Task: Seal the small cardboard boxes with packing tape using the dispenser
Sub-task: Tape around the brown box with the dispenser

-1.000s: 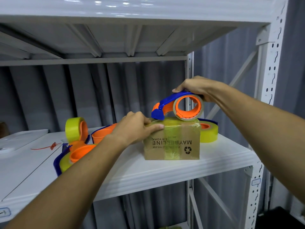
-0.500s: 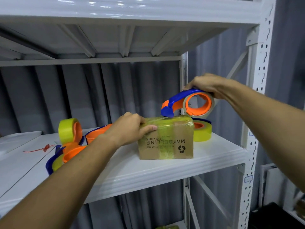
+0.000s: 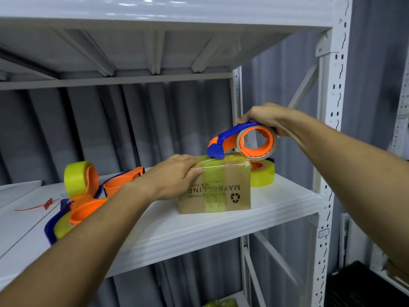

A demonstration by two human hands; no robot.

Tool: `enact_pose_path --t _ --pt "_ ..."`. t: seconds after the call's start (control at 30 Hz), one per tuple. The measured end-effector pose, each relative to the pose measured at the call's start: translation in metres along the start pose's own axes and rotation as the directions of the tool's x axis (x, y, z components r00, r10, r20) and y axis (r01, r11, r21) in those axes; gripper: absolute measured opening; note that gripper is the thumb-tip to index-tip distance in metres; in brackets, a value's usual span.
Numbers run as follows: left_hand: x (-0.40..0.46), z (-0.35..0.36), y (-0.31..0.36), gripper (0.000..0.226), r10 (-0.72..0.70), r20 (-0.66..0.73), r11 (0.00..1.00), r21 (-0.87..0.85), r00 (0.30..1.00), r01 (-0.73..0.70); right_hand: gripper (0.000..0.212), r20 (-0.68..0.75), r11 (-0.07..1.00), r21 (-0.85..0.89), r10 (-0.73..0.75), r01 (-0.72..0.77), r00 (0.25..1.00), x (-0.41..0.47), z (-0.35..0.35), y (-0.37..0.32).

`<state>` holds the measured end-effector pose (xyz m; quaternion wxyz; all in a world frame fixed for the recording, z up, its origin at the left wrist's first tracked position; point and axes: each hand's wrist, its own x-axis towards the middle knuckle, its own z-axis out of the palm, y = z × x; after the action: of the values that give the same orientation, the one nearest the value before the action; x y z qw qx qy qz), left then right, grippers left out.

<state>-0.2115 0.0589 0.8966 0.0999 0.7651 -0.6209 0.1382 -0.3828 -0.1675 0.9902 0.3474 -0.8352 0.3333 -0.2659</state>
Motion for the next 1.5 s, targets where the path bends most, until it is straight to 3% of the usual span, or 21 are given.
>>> enact_pose_path --t 0.13,0.23,0.53,0.73,0.9,1.0,1.13,1.23,1.37,1.5 --pt "-0.005 0.005 0.004 0.063 -0.001 -0.07 1.0 0.012 0.998 0.002 0.031 0.005 1.0 -0.002 -0.001 0.001 1.0 0.0 0.001 -0.001" --pt "-0.004 0.006 0.002 0.056 0.023 -0.12 1.0 -0.006 0.993 -0.024 0.035 0.02 1.0 0.012 0.011 -0.011 1.0 0.0 0.0 0.0" --pt "-0.018 -0.001 -0.039 0.054 -0.054 -0.066 0.999 -0.005 0.996 0.053 0.032 0.006 0.991 0.127 0.034 -0.034 0.999 -0.008 -0.032 0.03" --pt "-0.009 -0.008 -0.022 0.051 -0.08 -0.04 0.997 0.015 0.996 0.081 0.033 -0.016 0.997 0.08 0.022 -0.021 1.0 -0.009 -0.028 0.03" --pt "-0.006 -0.01 -0.001 0.07 -0.074 0.009 0.99 0.118 0.997 0.073 0.03 -0.013 0.996 0.075 0.046 -0.045 0.999 -0.007 -0.027 0.033" --pt "0.001 -0.01 0.006 0.066 -0.106 0.027 0.978 0.181 0.994 0.099 0.035 0.027 0.992 0.109 0.058 -0.061 0.998 -0.005 -0.027 0.04" --pt "0.009 -0.006 0.013 0.057 -0.072 0.049 0.996 0.05 0.996 0.07 0.036 0.049 0.988 0.134 0.075 -0.081 0.996 -0.006 -0.024 0.046" --pt "0.016 -0.003 0.022 0.045 -0.049 0.067 0.998 0.051 0.997 0.046 0.033 0.051 0.989 0.129 0.07 -0.076 0.996 -0.009 -0.022 0.046" --pt "0.023 0.0 0.029 0.076 -0.025 0.039 0.998 0.055 0.999 0.023 0.032 0.041 0.989 0.135 0.056 -0.061 0.998 -0.012 -0.024 0.046" --pt "0.027 0.003 0.034 0.069 -0.009 -0.027 0.994 0.106 1.0 0.012 0.038 0.061 0.985 0.147 0.081 -0.089 0.995 -0.017 -0.022 0.049"
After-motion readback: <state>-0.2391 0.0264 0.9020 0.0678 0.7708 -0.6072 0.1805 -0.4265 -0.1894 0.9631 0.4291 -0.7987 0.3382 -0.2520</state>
